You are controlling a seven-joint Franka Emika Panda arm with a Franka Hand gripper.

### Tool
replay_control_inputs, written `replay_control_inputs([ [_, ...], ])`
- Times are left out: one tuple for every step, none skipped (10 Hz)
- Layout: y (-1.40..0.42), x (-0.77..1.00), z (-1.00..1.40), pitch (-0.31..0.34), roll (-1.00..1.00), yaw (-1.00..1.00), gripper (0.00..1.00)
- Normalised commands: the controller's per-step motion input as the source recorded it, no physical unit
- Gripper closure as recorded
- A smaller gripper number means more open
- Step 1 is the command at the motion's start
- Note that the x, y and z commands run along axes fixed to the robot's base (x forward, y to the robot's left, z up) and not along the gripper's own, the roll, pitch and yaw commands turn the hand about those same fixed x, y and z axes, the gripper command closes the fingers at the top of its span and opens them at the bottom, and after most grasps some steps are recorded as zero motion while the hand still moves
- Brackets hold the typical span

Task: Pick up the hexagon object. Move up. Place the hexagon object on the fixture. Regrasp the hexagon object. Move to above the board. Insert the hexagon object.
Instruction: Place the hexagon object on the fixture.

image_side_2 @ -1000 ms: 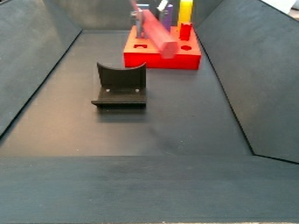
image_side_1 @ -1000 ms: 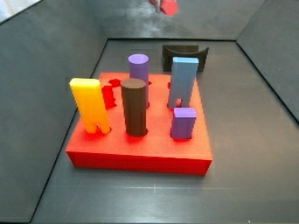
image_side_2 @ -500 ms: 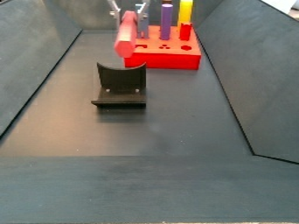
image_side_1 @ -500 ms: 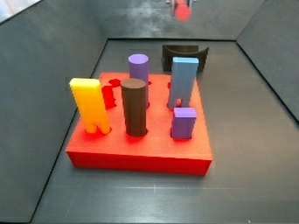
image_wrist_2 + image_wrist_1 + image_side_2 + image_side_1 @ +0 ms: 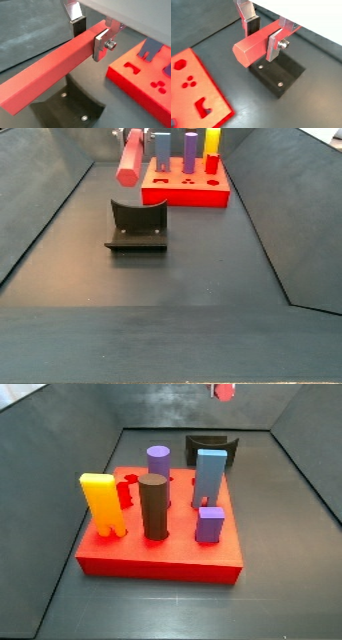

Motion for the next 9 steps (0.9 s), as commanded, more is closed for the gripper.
replay_control_inputs([
  [0.00,-0.04,0.05,0.121,-1.00,-0.03,1.00],
  [0.02,-0.01,0.05,0.126,-1.00,-0.04,1.00],
  [0.02,0.02,0.02,0.131,-1.00,-0.05,1.00],
  [0.03,0.05,0.00,0.140,-1.00,-0.06,1.00],
  [0.03,0.07,-0.01,0.149,-1.00,-0.07,1.00],
  [0.04,0.08,-0.01,0.159,-1.00,-0.08,1.00],
  [0.04,0.09,-0.02,0.170,-1.00,-0.11,1.00],
  [0.04,0.09,-0.02,0.177,-1.00,-0.14,1.00],
  [0.05,0.09,-0.02,0.180,-1.00,-0.16,1.00],
])
